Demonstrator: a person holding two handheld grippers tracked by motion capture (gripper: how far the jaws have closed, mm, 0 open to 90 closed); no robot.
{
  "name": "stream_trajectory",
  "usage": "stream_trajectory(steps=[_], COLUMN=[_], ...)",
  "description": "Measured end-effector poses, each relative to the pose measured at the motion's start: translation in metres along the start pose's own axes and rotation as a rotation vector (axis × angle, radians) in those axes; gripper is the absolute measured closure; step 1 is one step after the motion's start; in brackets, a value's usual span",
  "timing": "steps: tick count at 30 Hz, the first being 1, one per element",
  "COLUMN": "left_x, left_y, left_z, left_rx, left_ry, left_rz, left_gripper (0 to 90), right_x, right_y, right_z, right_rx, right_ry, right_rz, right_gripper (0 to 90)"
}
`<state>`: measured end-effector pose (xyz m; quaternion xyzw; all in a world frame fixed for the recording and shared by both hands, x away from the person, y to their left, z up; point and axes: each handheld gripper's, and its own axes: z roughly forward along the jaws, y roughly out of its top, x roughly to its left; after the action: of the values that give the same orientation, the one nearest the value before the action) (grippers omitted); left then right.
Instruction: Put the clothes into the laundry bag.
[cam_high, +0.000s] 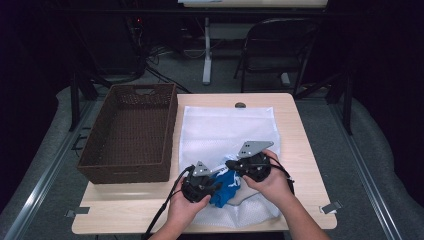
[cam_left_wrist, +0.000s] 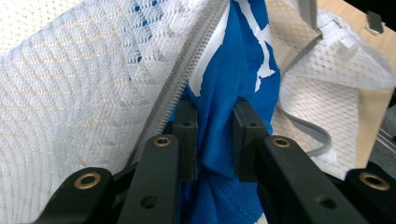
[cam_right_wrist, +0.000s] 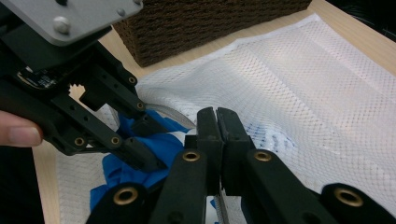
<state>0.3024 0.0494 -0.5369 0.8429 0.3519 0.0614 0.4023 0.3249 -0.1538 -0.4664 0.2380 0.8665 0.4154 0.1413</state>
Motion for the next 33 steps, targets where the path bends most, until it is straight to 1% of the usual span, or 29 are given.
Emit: stream_trajectory(steps=[4,6,7,9,11,12,13,16,17,19,22,25,27,28,30,33], left_x=[-0.001,-0.001,-0.001,0.001,0.002,0.003,0.002,0.001,0.001,0.000,-0.003,-0.006,-0.007,-0.007,-0.008,-0.008], left_y=[-0.004,-0.006,-0.007,-0.008,-0.008,-0.008,-0.008,-0.007,-0.007,-0.007,-0.008,-0.011,-0.012,-0.012,-0.014,-0.016], left_z=[0.007,0.009,0.010,0.010,0.009,0.008,0.007,0.002,0.000,-0.003,-0.007,-0.011,-0.014,-0.016,-0.018,-0.019], left_rx=[0.022,0.019,0.022,0.012,0.005,0.002,-0.011,-0.025,-0.022,-0.023,-0.022,-0.013,-0.009,-0.003,-0.016,-0.007], left_ry=[0.036,0.041,0.036,0.039,0.030,0.021,0.019,-0.003,-0.013,-0.020,-0.029,-0.016,-0.010,-0.016,-0.007,-0.004], left_rz=[0.027,0.027,0.019,0.011,-0.007,-0.007,-0.016,-0.030,-0.033,-0.039,-0.031,-0.019,-0.006,-0.006,-0.002,0.005], left_gripper=[74.9,74.4,74.2,72.7,69.9,68.1,65.6,58.1,55.6,50.7,45.7,43.8,43.3,43.1,42.6,42.0], right_x=[-0.001,-0.002,-0.002,-0.002,-0.002,-0.003,-0.003,-0.003,-0.004,-0.004,-0.003,-0.003,-0.003,-0.002,-0.002,-0.002], right_y=[-0.001,-0.002,-0.002,-0.002,-0.002,-0.002,-0.002,-0.003,-0.003,-0.003,-0.003,-0.002,-0.002,-0.002,-0.002,-0.002], right_z=[0.001,0.002,0.002,0.002,0.002,0.002,0.002,0.002,0.002,0.002,0.002,0.002,0.002,0.002,0.001,0.001], right_rx=[0.001,0.005,0.005,0.005,0.007,0.009,0.009,0.007,0.006,0.005,0.006,0.006,0.006,0.005,0.005,0.004], right_ry=[0.002,0.003,0.003,0.004,0.002,0.001,0.001,-0.001,0.000,-0.001,-0.002,-0.004,-0.004,-0.004,-0.005,-0.006], right_rz=[0.008,0.008,0.009,0.012,0.013,0.009,0.009,0.011,0.010,0.010,0.009,0.007,0.006,0.005,0.006,0.005], right_gripper=[88.9,88.9,88.9,89.0,89.0,88.9,88.9,88.9,88.9,88.9,88.9,88.9,88.9,88.9,88.9,88.9])
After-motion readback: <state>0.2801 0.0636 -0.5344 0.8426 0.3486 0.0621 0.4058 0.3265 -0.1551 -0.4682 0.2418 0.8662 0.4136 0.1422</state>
